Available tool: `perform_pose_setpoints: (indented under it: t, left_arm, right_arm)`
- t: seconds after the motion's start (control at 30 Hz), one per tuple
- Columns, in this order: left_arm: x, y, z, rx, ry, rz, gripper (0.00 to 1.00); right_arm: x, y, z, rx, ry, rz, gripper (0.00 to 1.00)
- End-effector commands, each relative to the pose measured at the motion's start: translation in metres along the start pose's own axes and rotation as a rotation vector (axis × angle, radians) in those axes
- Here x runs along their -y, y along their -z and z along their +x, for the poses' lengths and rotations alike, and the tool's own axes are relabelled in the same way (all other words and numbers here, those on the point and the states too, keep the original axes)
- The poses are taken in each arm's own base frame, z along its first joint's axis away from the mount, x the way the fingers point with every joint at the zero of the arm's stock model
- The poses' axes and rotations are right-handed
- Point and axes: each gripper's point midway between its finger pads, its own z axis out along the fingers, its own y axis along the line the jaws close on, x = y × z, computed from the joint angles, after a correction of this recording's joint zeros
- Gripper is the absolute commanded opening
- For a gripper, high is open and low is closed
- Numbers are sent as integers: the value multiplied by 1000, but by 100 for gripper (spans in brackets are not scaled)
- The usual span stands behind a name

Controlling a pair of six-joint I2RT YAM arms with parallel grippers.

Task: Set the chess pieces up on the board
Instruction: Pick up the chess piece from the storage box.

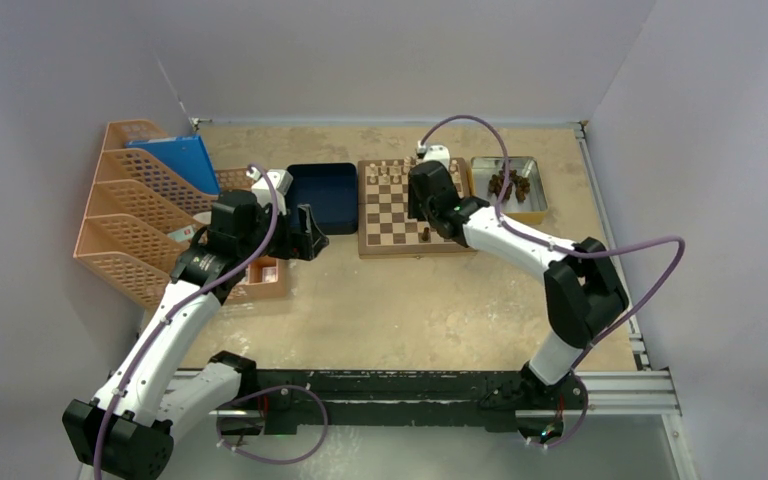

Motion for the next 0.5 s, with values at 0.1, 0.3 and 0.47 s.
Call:
perform_pose_setpoints:
  t: [0.1, 0.3, 0.47]
  left_arm:
    - [14, 5, -14, 40, -18, 58, 84]
    - [25, 10, -8, 7, -10, 115, 84]
    - [25, 8, 2, -8, 1, 131, 84]
  right_arm:
    - [37, 3, -83, 156, -81, 50, 39]
    - [104, -7, -112, 187, -162, 160, 37]
    - [168, -19, -116, 195, -227, 261, 33]
